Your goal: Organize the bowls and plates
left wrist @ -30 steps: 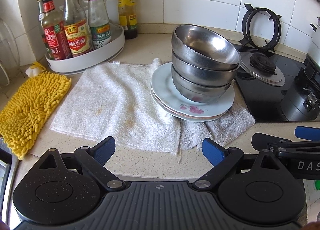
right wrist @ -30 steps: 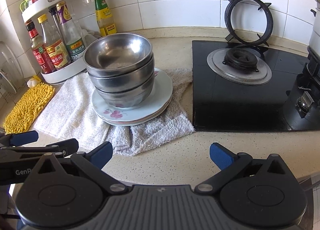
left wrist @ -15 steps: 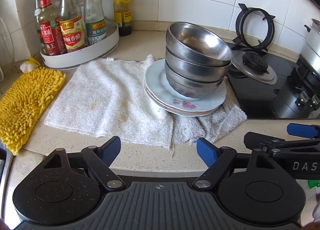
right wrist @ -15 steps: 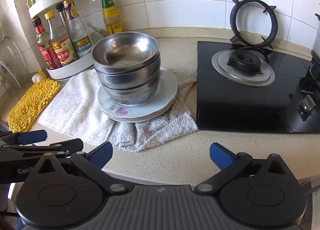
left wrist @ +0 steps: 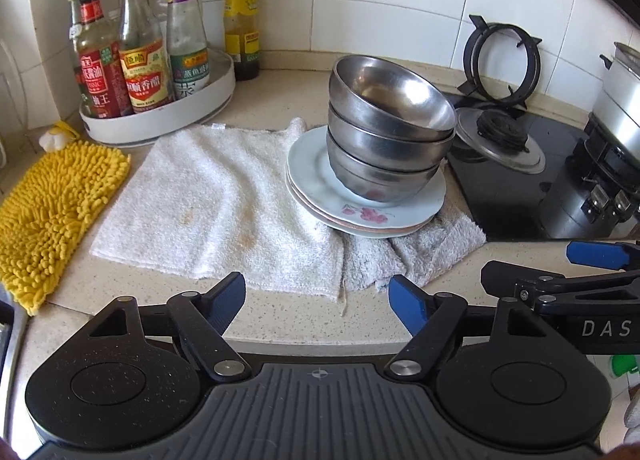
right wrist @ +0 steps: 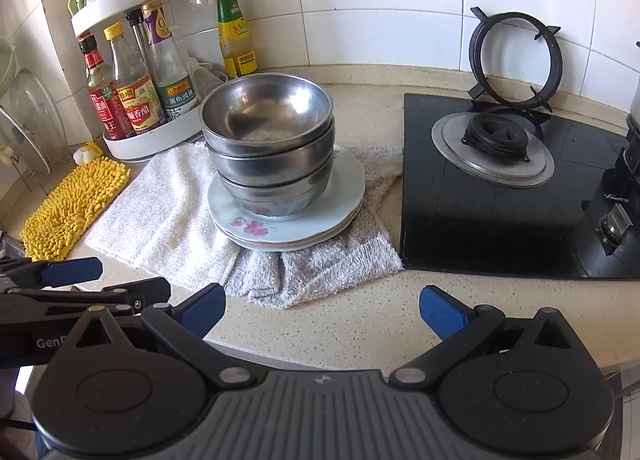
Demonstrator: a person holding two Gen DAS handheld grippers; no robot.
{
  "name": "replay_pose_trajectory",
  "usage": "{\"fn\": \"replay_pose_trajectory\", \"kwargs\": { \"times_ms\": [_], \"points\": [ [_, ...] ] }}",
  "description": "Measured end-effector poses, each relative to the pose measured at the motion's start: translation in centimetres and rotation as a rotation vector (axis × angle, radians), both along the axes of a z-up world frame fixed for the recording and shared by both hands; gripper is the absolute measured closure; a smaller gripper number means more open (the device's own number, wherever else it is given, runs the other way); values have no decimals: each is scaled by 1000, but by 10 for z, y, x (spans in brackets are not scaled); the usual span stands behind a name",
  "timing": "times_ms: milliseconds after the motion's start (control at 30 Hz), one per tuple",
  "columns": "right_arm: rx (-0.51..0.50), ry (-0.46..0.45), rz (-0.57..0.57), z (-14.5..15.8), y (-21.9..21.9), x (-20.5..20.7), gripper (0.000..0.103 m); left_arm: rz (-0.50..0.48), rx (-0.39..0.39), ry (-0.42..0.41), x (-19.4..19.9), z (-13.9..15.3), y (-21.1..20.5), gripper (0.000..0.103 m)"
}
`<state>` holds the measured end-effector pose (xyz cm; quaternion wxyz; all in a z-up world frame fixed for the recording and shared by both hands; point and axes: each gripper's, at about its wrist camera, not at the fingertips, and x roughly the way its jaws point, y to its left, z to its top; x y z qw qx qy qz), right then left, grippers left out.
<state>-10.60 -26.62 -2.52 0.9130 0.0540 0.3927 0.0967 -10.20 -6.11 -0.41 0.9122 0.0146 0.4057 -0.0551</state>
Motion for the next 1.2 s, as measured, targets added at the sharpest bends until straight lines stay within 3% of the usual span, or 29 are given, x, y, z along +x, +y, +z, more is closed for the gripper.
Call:
{"fn": "replay_pose_trajectory", "kwargs": {
  "times_ms": [167,400,567,700,900,1100,1200],
  "points": [
    [34,-38,24,8,0,-4,0,10,20,-107,-12,11,4,17],
    [62,-91,58,20,4,-3,0,38,-96,-122,-9,13,22,11],
    [67,-83,71,18,8,1,0,45,-68,-123,-6,12,22,11],
    [88,-90,78,18,7,3,0,71,-66,-119,-2,11,26,0],
    [100,-110,90,21,11,6,0,75,-15,-250,-8,18,26,0],
    [108,-97,92,19,14,11,0,66,-1,-247,-2,17,30,0],
    [108,-97,100,18,16,13,0,80,64,-279,-3,17,25,0]
  ]
}}
